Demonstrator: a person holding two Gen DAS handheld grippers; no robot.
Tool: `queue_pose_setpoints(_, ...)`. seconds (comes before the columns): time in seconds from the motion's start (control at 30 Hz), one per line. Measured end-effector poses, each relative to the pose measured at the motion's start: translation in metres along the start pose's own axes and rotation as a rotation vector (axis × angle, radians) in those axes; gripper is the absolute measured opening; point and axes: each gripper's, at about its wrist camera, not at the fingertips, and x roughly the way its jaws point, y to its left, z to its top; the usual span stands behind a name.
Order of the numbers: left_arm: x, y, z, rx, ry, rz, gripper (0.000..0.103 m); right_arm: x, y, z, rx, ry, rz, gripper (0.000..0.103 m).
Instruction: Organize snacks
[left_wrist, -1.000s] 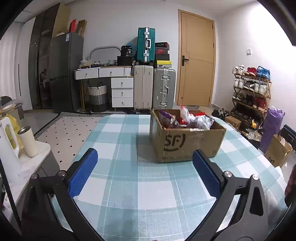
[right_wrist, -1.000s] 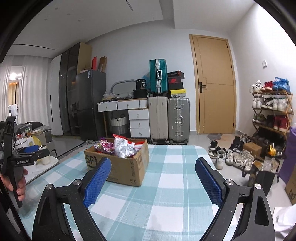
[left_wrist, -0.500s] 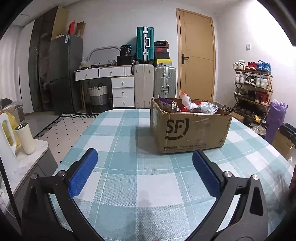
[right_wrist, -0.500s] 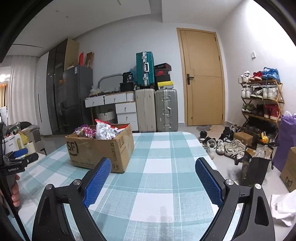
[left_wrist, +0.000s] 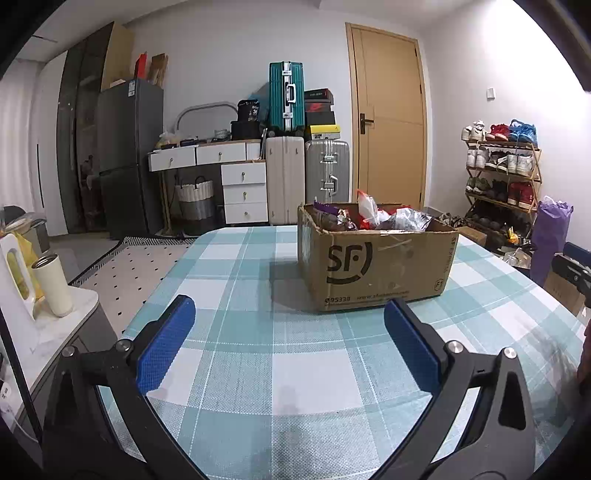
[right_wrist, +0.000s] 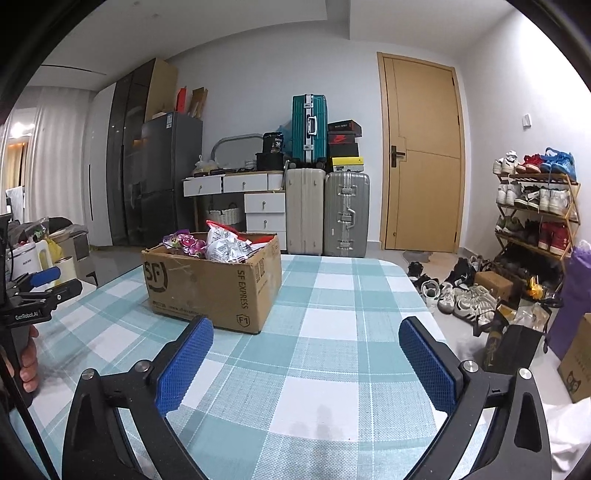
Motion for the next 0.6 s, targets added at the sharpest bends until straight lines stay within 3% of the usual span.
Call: queue_pose_setpoints(0.6, -0.0015, 0.0000, -0.0006, 0.000, -0.001, 0.000, 0.102, -0.0010, 0.0014, -0.0002, -0.001, 0.003, 0.008, 0.102)
